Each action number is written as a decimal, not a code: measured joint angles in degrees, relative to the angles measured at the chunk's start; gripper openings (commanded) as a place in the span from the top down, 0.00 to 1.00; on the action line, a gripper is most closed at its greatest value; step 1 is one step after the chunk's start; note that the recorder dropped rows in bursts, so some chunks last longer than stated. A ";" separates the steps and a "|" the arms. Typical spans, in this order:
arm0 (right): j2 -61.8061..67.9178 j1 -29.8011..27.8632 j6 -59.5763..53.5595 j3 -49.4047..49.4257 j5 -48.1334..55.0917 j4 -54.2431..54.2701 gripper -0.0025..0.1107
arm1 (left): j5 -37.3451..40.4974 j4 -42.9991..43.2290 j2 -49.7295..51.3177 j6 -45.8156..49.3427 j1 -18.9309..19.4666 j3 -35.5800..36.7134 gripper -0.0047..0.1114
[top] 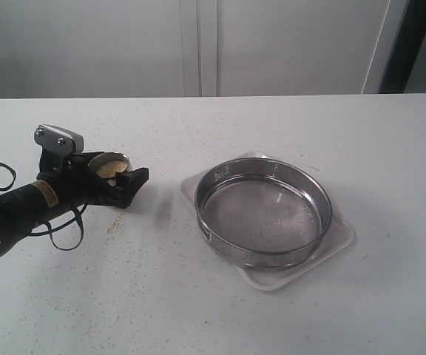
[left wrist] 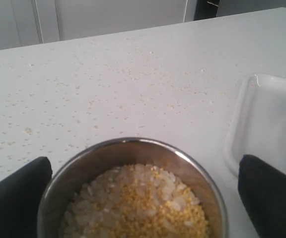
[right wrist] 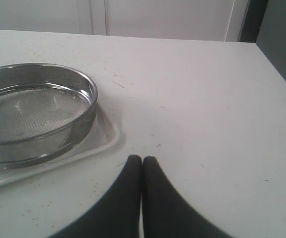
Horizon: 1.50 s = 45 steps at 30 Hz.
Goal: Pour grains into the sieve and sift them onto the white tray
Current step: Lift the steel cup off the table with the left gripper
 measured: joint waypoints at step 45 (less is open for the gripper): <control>0.00 0.00 0.00 0.00 0.00 0.00 0.98 | -0.23 -1.84 2.75 4.36 -0.15 -0.50 0.96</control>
